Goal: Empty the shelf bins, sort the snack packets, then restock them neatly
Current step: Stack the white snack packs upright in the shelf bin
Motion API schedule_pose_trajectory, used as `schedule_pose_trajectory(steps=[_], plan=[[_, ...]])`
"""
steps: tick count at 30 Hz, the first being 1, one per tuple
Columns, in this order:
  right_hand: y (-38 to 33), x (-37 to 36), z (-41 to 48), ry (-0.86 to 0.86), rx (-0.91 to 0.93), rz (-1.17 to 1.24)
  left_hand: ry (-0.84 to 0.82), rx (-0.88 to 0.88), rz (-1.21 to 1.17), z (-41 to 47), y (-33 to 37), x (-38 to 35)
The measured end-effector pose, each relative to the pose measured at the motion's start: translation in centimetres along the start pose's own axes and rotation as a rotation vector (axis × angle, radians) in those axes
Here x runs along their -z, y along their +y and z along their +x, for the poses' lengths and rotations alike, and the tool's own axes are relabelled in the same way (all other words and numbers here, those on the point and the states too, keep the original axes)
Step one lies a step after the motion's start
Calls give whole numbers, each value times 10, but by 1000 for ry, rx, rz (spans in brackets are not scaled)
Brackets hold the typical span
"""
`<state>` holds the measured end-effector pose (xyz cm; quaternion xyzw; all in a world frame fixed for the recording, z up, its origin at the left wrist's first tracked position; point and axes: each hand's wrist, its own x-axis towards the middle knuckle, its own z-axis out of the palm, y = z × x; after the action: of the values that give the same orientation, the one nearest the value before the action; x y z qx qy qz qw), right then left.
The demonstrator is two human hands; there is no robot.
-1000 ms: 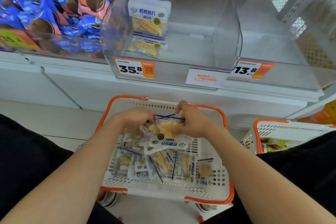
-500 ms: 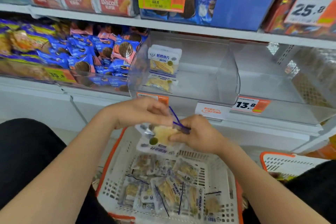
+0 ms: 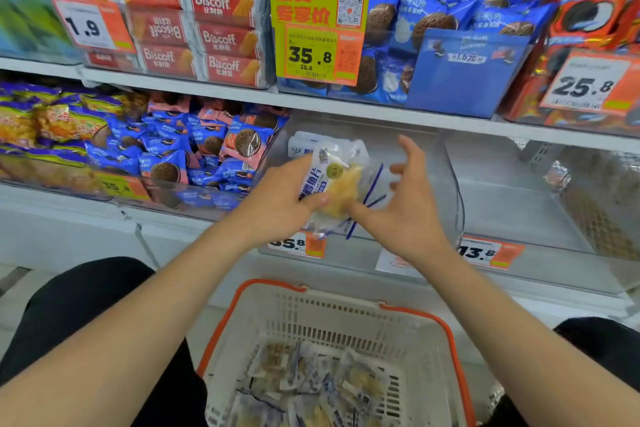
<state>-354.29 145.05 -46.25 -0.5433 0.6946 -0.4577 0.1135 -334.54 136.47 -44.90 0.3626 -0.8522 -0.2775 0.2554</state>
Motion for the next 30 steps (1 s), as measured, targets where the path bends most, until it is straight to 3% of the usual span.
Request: schedule_pose_trajectory(steps=[2, 6, 12, 16, 18, 21, 26, 30], plan=[[2, 4, 19, -33, 219, -59, -101, -67, 118, 13, 2, 7], [1, 10, 56, -260, 347, 74, -149, -129, 379, 46, 9, 11], [31, 4, 102, -270, 242, -98, -10, -103, 273, 84, -21, -4], [40, -10, 107, -401, 342, -329, -53, -112, 320, 89, -38, -21], [44, -10, 110, -461, 345, -387, -12, -77, 199, 92, -38, -24], [55, -2, 118, -609, 218, -483, 103, 156, 163, 99, -45, -30], [63, 1, 113, -960, -9, -470, -257, 276, 537, 101, -65, -54], [63, -21, 106, -958, -156, -422, -306, 239, 594, 113, -84, -68]])
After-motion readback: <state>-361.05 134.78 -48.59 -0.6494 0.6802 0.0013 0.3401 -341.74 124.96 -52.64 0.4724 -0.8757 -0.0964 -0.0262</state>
